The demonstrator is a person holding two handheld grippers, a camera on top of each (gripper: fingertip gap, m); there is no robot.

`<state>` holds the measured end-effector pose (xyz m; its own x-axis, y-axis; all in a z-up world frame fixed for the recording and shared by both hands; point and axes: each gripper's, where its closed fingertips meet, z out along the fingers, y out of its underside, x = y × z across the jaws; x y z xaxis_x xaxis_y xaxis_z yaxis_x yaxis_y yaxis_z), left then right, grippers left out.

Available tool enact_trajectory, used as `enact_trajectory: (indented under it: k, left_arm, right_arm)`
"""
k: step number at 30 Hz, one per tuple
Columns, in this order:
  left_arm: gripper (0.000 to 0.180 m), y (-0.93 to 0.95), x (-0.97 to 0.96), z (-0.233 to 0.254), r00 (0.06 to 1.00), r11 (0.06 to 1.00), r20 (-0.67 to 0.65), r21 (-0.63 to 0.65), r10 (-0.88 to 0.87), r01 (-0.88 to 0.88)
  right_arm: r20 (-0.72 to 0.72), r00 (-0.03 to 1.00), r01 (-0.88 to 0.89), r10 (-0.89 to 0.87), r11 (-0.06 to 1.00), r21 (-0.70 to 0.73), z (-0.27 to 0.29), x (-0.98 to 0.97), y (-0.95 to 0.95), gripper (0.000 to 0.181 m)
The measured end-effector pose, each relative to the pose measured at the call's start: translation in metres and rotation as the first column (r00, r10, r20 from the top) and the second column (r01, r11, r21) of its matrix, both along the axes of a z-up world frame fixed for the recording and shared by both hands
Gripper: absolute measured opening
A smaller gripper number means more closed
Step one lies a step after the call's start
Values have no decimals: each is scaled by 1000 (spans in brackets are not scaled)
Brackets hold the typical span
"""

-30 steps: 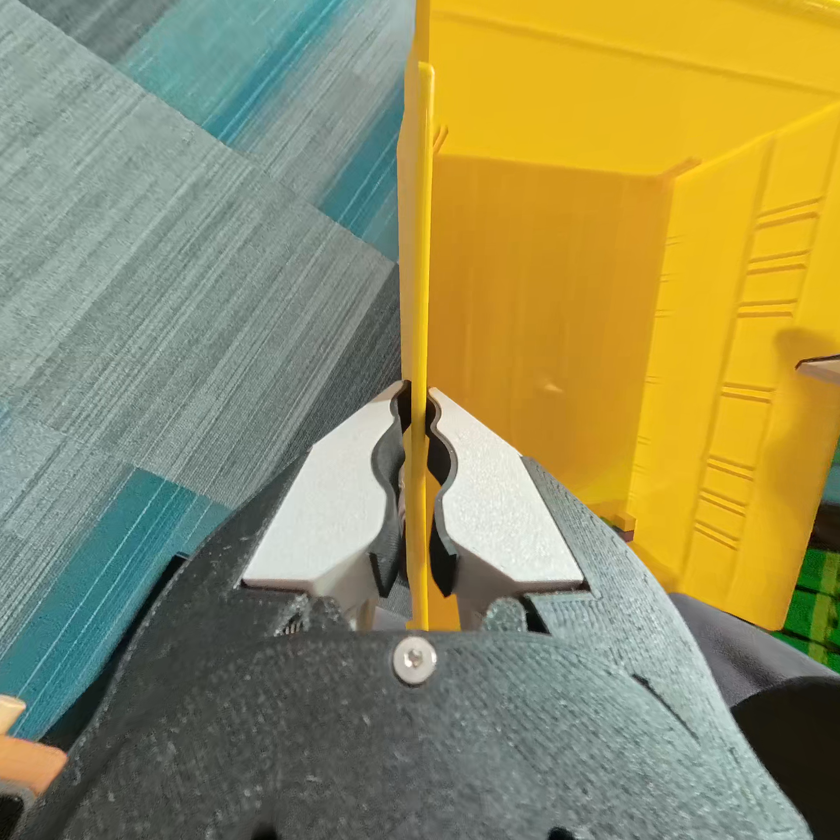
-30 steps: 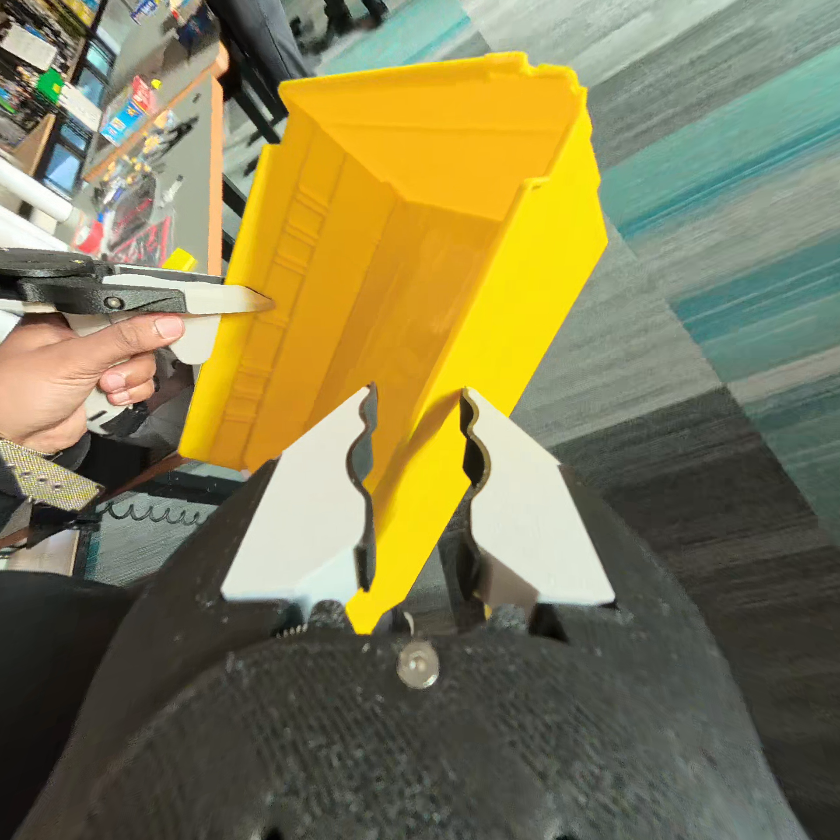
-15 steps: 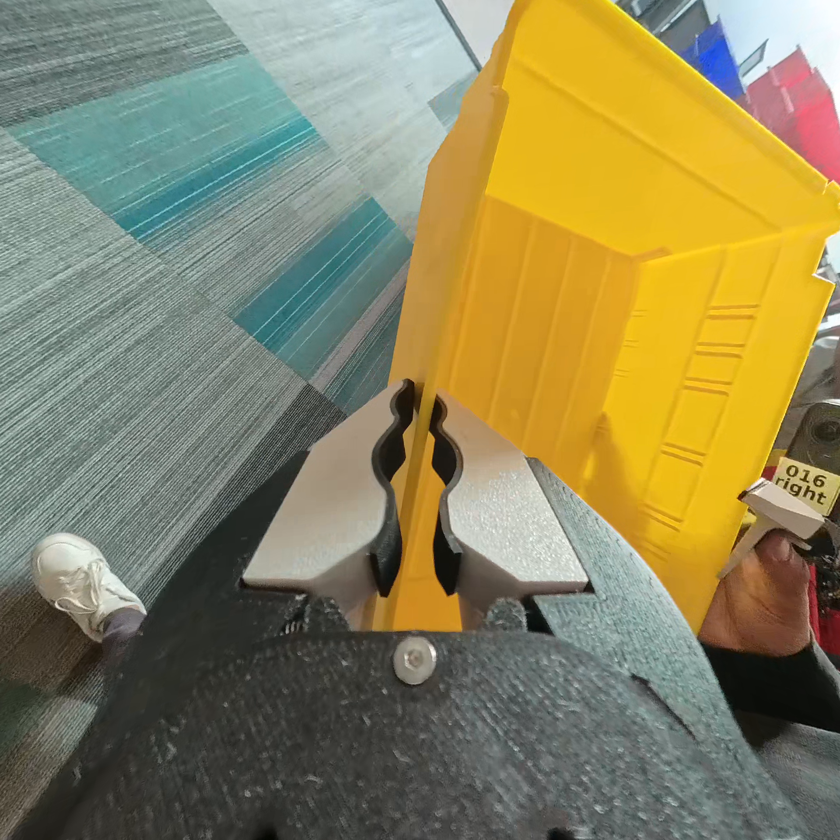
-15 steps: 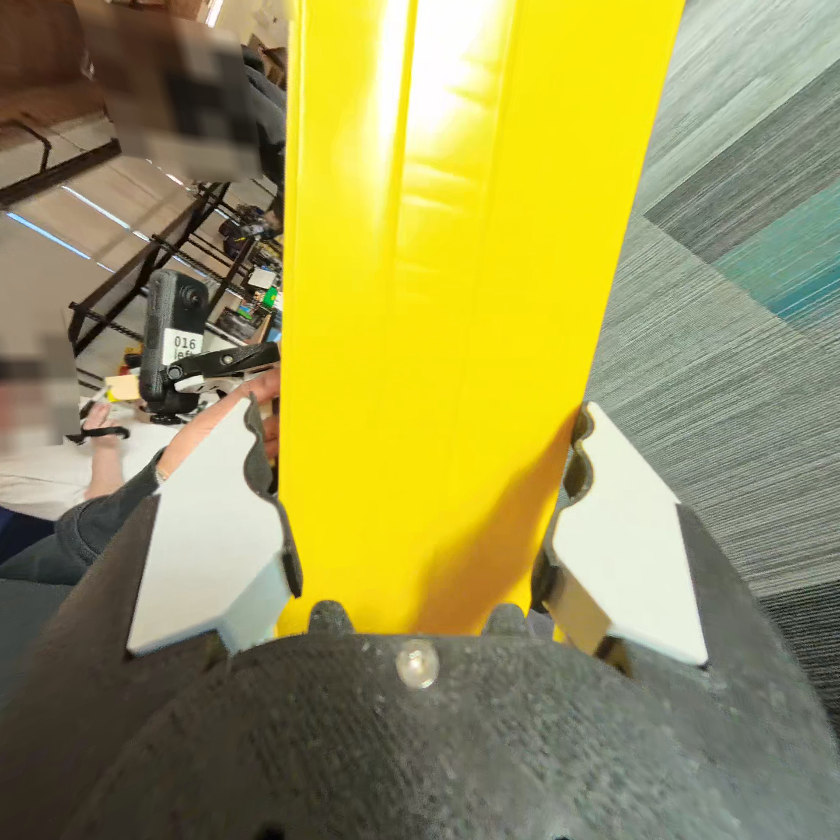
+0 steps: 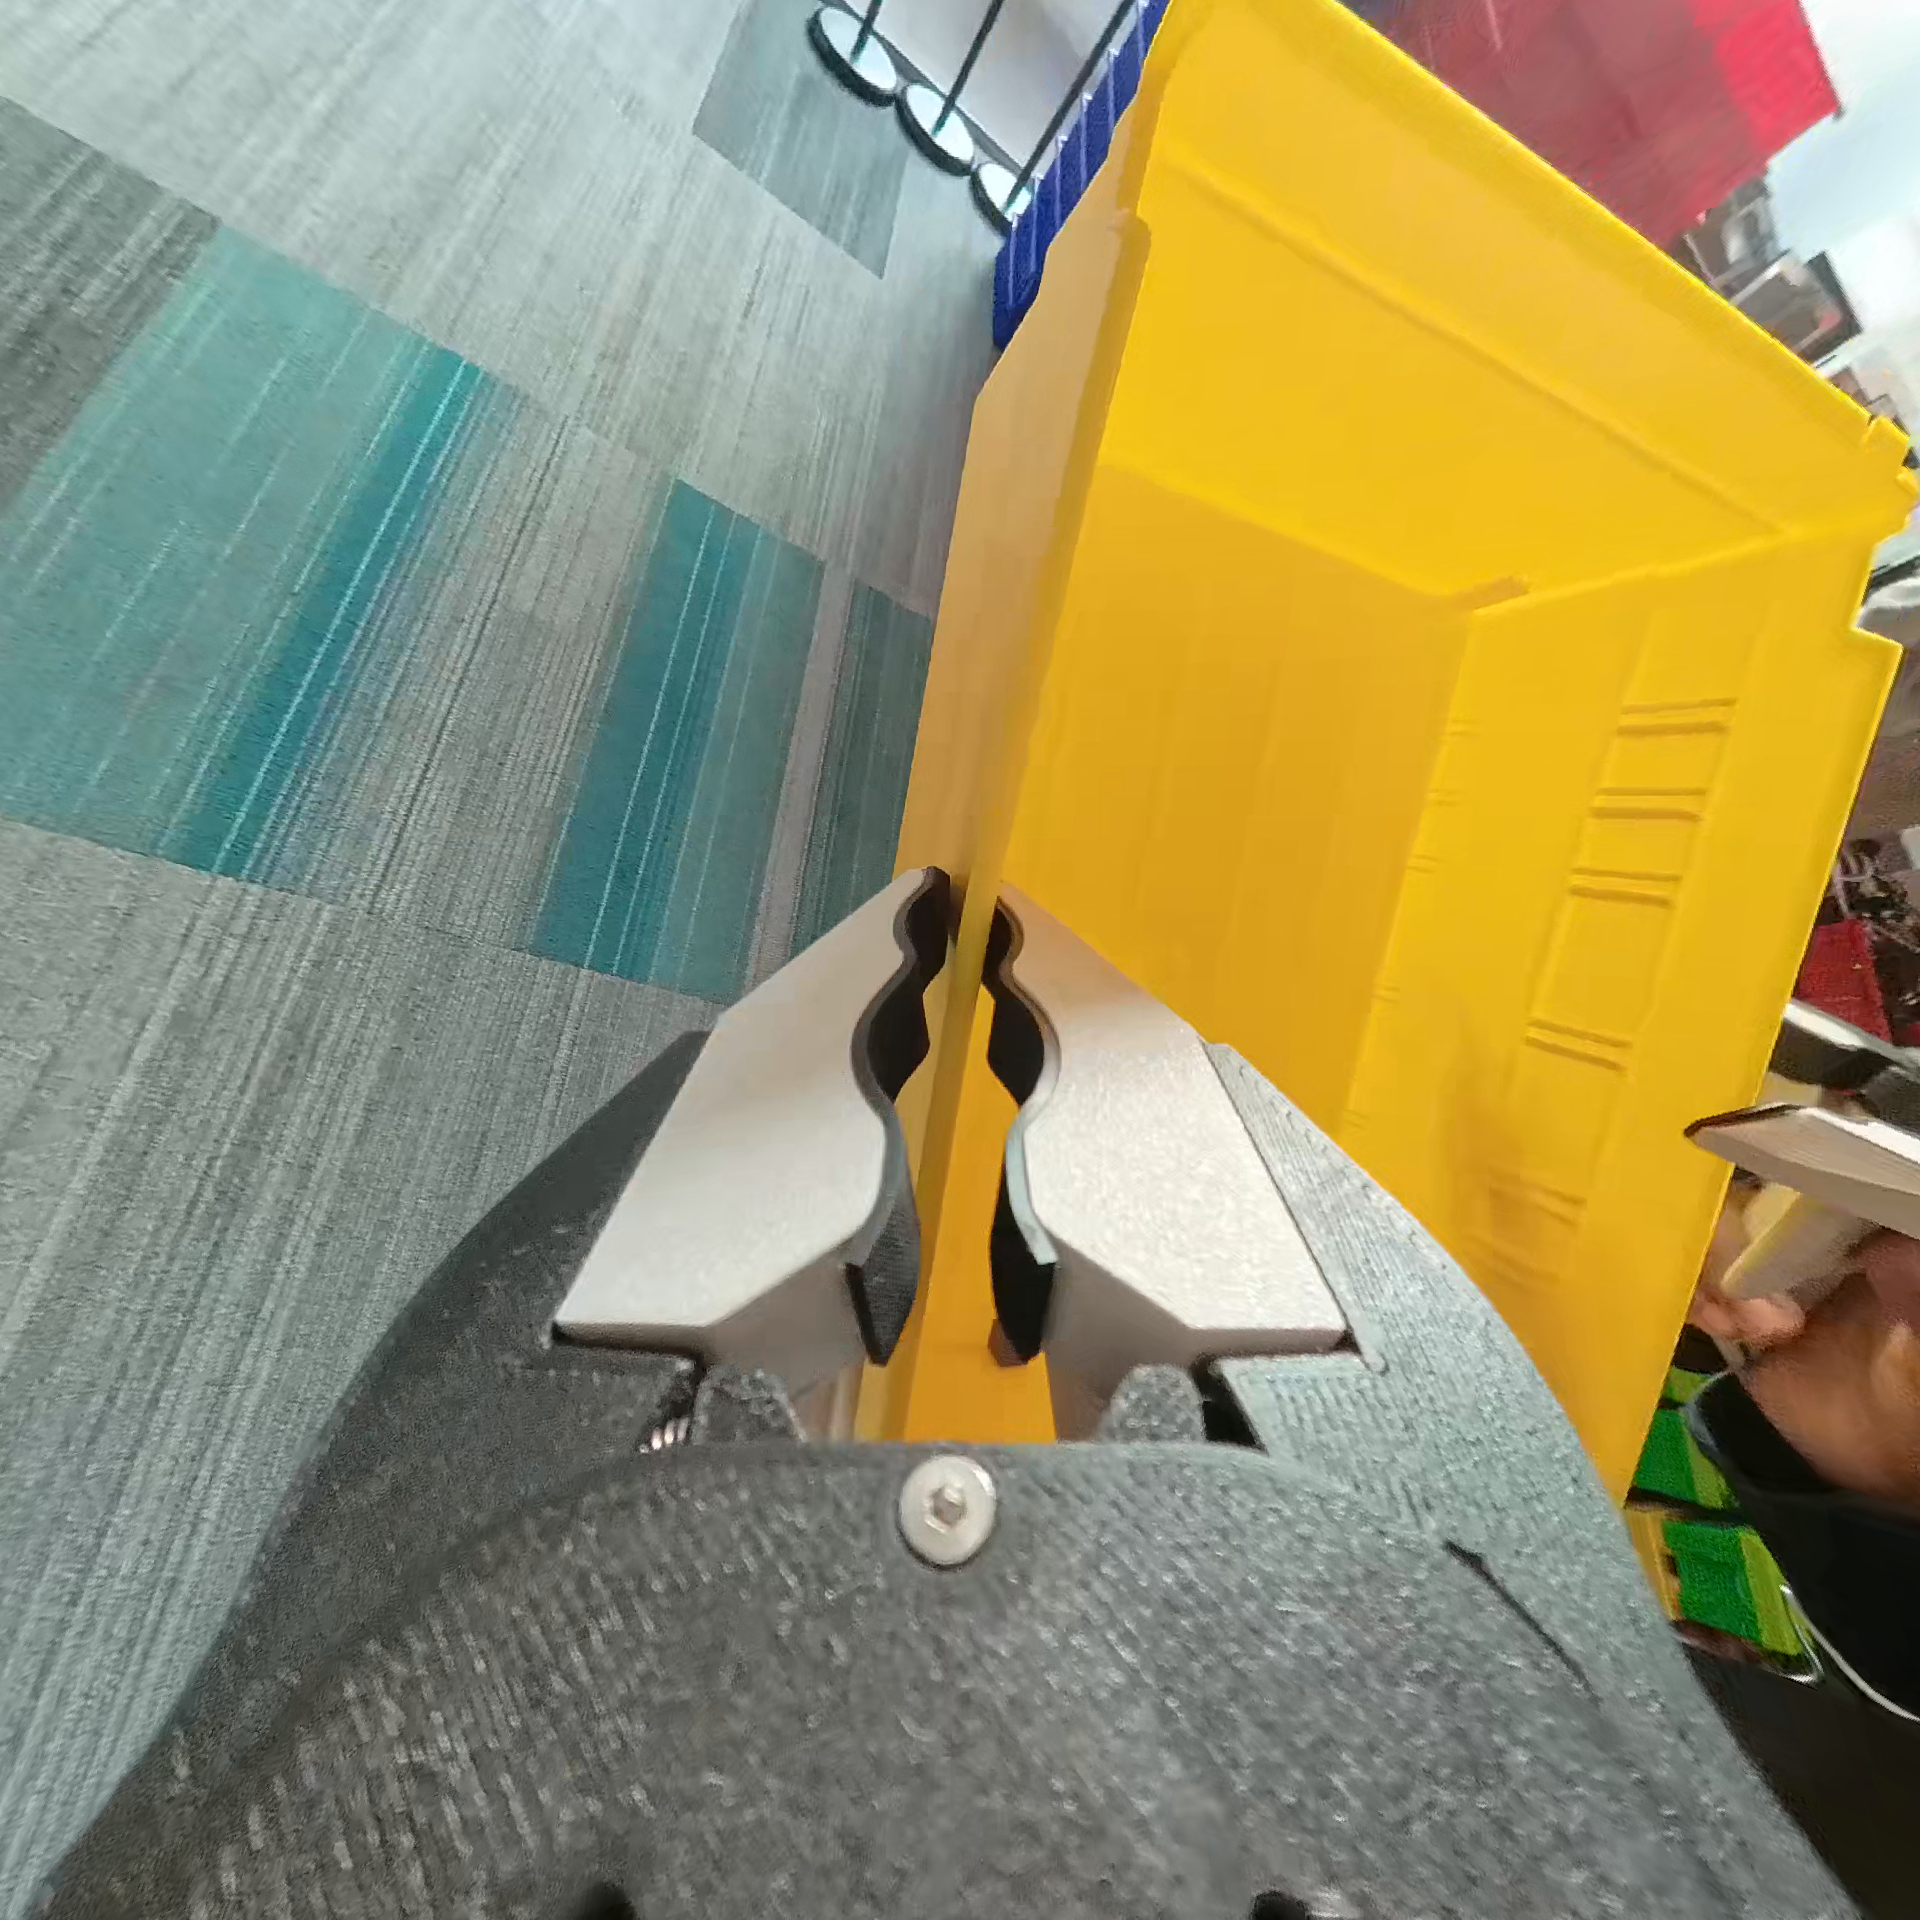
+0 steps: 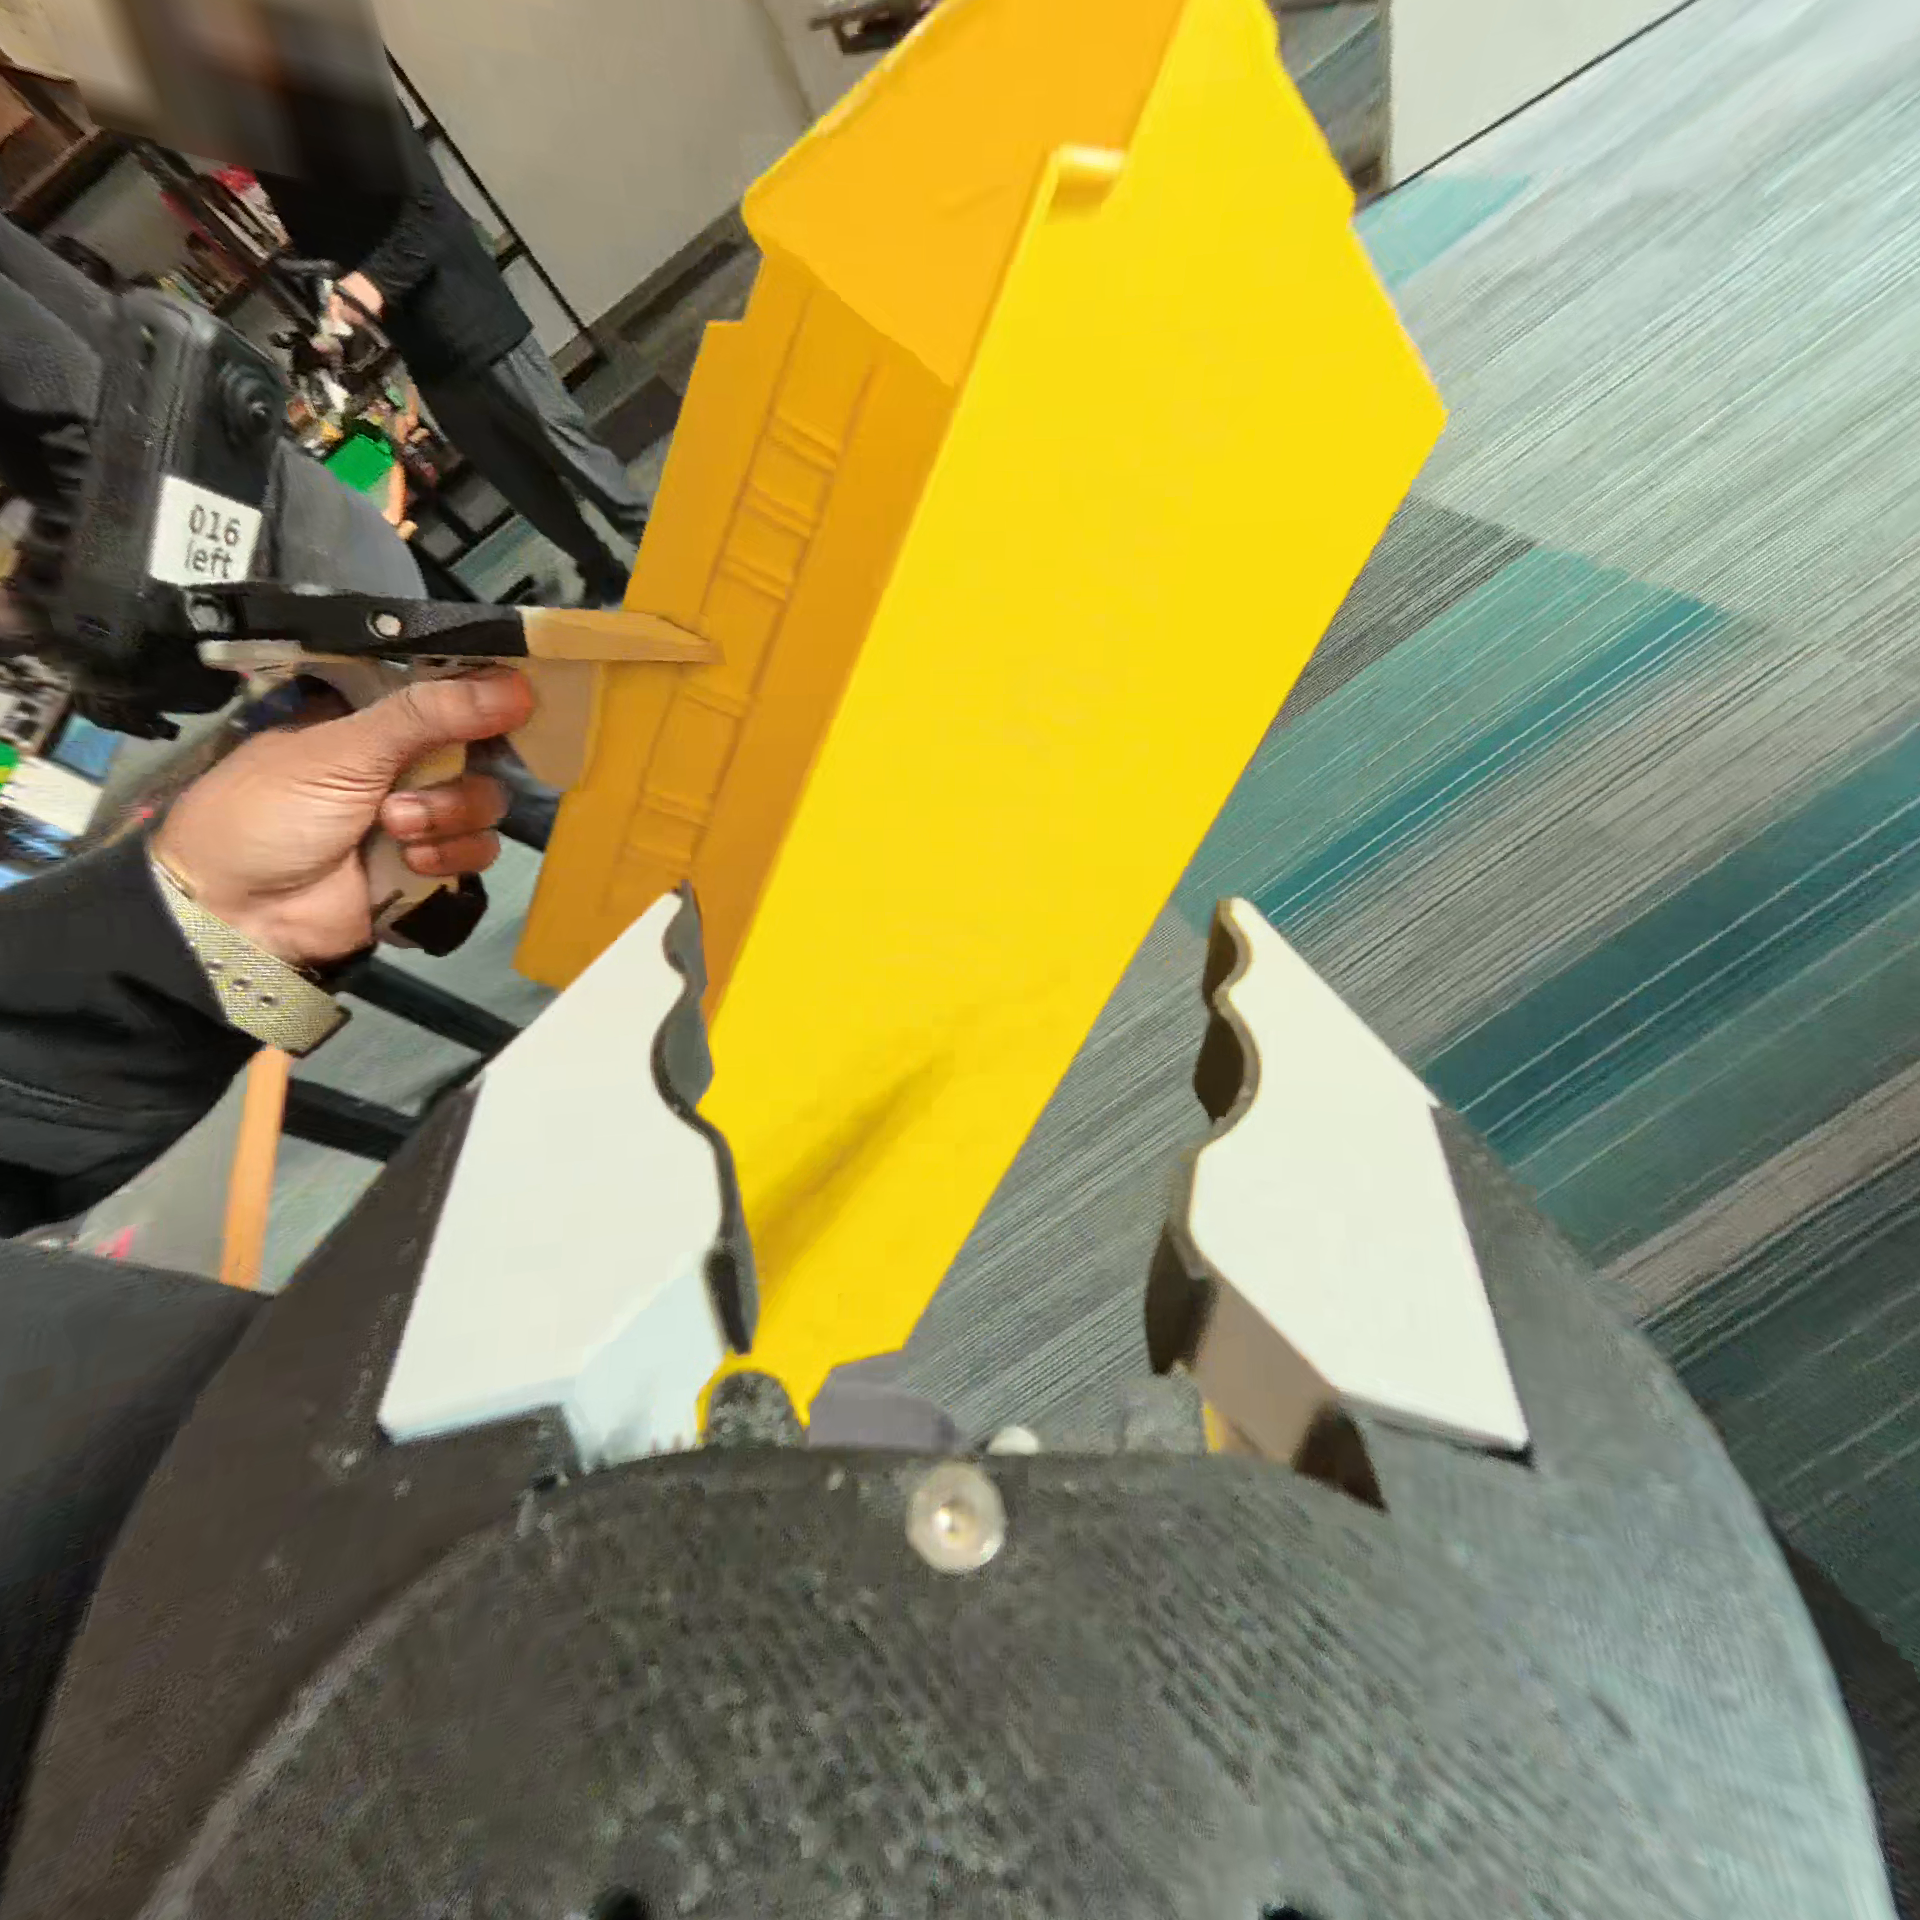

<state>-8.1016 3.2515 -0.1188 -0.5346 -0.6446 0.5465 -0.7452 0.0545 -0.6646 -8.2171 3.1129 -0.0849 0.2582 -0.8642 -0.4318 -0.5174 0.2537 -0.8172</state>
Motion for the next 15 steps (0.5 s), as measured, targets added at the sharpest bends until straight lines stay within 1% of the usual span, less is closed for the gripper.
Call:
enact_trajectory:
  k: [2, 4, 6, 8, 9, 10, 12, 13, 15]
  left_arm:
    - [1, -9, 30, 1, 1000, 1000, 0, 3, -16, 16]
    - [2, -20, 56, -3, 1000, 1000, -13, 18, -10, 10]
    - [2, -34, 77, -8, 999, 1000, -32, 28, 12, -11]
    - [2, -48, 96, -15, 997, 998, -64, 37, 45, -42]
    - [2, -55, 104, -19, 995, 997, -77, 50, 60, -56]
    - [2, -63, 112, -23, 994, 996, -88, 62, 71, -65]
    - [2, -78, 128, -31, 989, 994, -114, 69, 90, -83]
    - [2, -85, 137, -36, 987, 993, -127, 72, 101, -93]
    - [2, -99, 153, -42, 983, 990, -138, 81, 124, -114]
  right_arm:
    - [53, 998, 41, -36, 995, -90, 12, 20, -25, 86]
    - [132, 990, 84, -58, 977, -196, 25, 39, -53, 59]
    - [220, 974, 120, -54, 947, -299, 38, 58, -78, 40]
    - [268, 963, 96, 11, 919, -382, 47, 76, -92, 6]
    - [270, 961, 67, 58, 900, -432, 49, 84, -96, 0]
    - [265, 960, 51, 94, 870, -491, 49, 93, -104, 0]
    - [273, 956, 79, 103, 810, -581, 50, 111, -136, 0]
    - [287, 954, 104, 84, 805, -584, 52, 119, -157, 0]
    - [282, 959, 134, 25, 838, -529, 50, 133, -201, 0]
